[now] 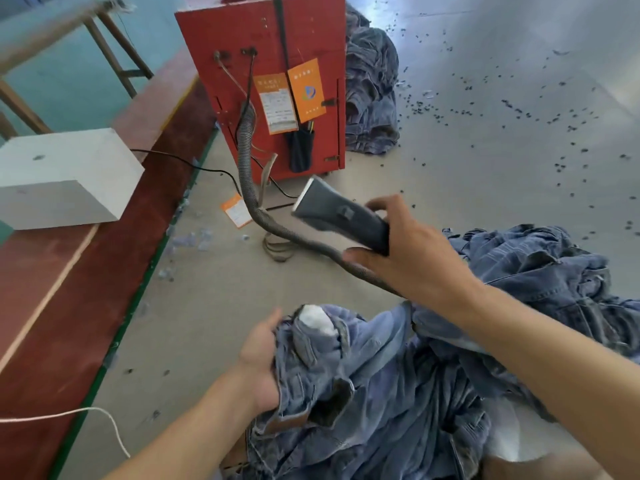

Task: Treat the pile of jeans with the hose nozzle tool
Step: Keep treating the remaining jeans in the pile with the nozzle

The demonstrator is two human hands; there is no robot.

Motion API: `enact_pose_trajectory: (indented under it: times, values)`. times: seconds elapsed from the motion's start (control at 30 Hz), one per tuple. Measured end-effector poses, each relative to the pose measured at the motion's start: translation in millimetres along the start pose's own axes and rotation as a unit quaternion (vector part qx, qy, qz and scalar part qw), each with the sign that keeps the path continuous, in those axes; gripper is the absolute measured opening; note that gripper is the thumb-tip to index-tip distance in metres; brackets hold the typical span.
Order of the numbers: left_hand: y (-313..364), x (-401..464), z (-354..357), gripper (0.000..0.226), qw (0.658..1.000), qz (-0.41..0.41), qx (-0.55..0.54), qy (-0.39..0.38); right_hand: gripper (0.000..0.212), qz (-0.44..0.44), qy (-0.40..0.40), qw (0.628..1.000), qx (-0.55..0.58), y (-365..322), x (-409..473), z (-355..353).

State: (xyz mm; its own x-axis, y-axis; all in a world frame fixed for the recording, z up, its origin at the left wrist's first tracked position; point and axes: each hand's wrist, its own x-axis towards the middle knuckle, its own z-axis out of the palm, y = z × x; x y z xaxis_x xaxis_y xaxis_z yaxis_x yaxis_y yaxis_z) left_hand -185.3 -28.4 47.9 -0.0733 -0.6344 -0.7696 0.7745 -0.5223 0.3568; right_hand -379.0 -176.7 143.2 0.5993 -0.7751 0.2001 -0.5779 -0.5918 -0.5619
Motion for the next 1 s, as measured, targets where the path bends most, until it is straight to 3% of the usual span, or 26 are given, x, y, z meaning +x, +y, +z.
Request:
enact_pose_trajectory:
  times: [0.1, 0.17, 0.3, 0.37, 0.47, 0.6, 0.67, 0.8, 1.0]
  values:
    - [-18.0, -0.9, 6.4, 0.04, 0.995, 0.024, 0.091, 0.022, 0.048, -0.019, -0.041, 0.998, -0.044, 14.7, 7.4, -13.8]
    - [-23.6, 3.3, -0.5, 0.03, 0.988, 0.087, 0.11, 0.068, 0.041, -0.03, -0.055, 0.996, -0.067, 21.6, 7.3, -18.3]
    - [-11.3, -13.8, -10.7, 0.044, 0.994, 0.111, -0.005, -0.011, 0.038, -0.046, -0.077, 0.995, -0.048, 25.3, -0.6, -19.3]
    - [-2.0, -23.0, -12.1, 0.045, 0.992, 0.108, -0.011, -0.059, 0.039, -0.053, -0.116, 0.99, -0.065, 26.3, -5.8, -19.8]
    - [-2.0, -23.2, -12.0, 0.074, 0.996, 0.063, 0.022, -0.051, 0.044, -0.059, -0.167, 0.977, -0.123, 27.1, -13.8, -16.9]
    - [-7.4, -20.2, -13.5, 0.051, 0.995, 0.04, 0.093, 0.005, 0.048, -0.071, -0.143, 0.981, -0.109, 22.8, -21.3, -18.2]
    - [-6.5, -18.9, -19.5, 0.04, 0.992, 0.068, 0.104, -0.009, 0.049, -0.074, -0.122, 0.986, -0.09, 19.7, -22.5, -23.7]
    - [-4.2, -22.5, -24.1, 0.049, 0.991, 0.098, 0.071, -0.061, 0.045, -0.061, -0.167, 0.982, -0.07, 16.4, -23.2, -34.1]
    - [-2.6, -26.2, -24.2, 0.054, 0.988, 0.108, 0.067, -0.085, 0.054, -0.084, -0.223, 0.96, -0.145, 17.9, -22.3, -26.6]
